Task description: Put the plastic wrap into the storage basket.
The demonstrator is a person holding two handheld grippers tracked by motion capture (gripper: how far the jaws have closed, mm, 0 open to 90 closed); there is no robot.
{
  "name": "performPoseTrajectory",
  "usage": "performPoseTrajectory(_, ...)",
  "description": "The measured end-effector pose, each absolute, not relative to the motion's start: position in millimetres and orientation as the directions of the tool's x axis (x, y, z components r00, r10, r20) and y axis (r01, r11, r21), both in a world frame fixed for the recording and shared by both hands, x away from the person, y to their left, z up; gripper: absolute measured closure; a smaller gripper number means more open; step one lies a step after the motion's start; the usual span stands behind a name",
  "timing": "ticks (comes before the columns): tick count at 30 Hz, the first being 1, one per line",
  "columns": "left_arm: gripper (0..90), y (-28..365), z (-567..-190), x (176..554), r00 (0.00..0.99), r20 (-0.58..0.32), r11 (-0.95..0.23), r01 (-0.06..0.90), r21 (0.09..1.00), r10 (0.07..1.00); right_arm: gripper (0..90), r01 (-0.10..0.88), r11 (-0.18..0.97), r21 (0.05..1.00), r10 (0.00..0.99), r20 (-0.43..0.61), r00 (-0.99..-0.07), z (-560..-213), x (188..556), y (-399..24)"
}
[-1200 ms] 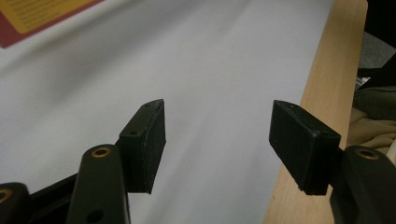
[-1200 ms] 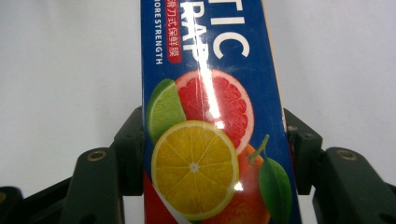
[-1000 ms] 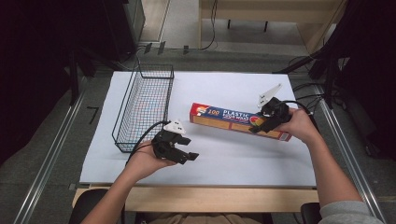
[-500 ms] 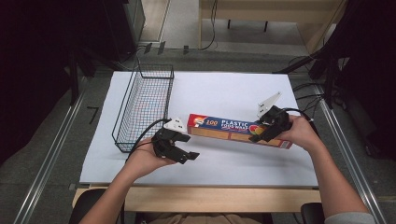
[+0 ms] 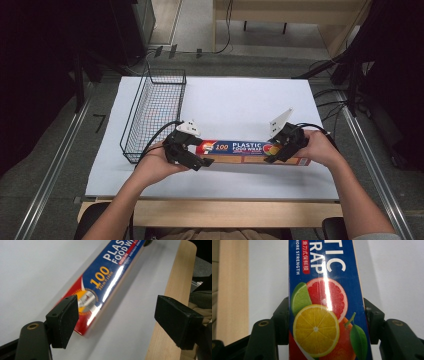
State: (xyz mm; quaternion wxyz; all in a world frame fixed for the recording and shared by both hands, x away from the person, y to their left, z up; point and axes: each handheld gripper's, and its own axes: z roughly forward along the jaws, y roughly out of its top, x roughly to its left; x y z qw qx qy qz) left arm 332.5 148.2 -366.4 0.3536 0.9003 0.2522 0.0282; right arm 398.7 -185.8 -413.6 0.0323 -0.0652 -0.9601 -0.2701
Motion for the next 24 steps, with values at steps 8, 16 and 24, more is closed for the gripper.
performPoseTrajectory(8, 20.7, 140, -360, 335, 0.888, -0.12, -0.64, 0.408, 0.651, 0.444, 40.9, 0.085, 0.854, 0.513, 0.046, 0.088, -0.995, -407, 387, -181)
performPoseTrajectory(16, 20.7, 127, -358, 336, 0.901, -0.12, -0.664, 0.392, 0.637, 0.417, 40.9, 0.044, 0.858, 0.512, 0.001, 0.084, -0.996, -399, 380, -175)
performPoseTrajectory(24, 20.6, 114, -357, 340, 0.91, -0.102, -0.692, 0.375, 0.616, 0.403, 40.8, 0.012, 0.865, 0.502, -0.027, 0.07, -0.997, -391, 379, -165)
